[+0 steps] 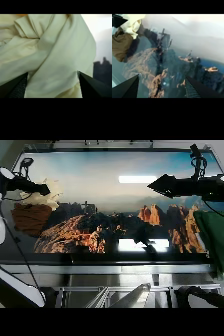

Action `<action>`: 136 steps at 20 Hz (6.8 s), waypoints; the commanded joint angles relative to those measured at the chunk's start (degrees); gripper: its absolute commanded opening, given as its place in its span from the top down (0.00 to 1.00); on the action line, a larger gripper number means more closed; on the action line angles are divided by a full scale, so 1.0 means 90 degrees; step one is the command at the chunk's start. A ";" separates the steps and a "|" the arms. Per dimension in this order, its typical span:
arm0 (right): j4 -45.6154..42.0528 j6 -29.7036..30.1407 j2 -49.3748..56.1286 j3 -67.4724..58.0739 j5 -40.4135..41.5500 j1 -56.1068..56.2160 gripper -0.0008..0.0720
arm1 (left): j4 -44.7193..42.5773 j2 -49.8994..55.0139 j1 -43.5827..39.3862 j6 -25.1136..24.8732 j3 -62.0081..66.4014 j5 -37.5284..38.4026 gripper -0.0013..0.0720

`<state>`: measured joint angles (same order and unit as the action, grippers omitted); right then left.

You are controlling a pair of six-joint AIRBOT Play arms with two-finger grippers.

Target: Fold the shirts.

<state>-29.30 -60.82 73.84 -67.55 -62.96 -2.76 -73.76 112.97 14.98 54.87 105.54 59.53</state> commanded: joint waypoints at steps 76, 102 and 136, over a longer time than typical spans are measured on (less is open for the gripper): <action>0.1251 0.0515 -0.3262 0.0729 -0.1345 -0.1926 0.96 | 0.4694 -0.4648 -0.1367 0.1501 -0.1824 0.4182 0.96; -0.2550 -0.0843 0.1073 0.2089 -0.0226 -0.1008 0.22 | 0.4005 -0.1634 -0.1290 0.0619 -0.5877 0.2703 0.04; -0.1013 0.0284 -0.0376 0.1950 -0.0889 -0.0690 0.97 | 0.4826 -0.1175 -0.2059 0.0172 -0.5459 0.1902 0.35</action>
<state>-38.35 -58.41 70.37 -50.15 -71.13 -9.10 -32.40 98.78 0.08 57.76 53.71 75.22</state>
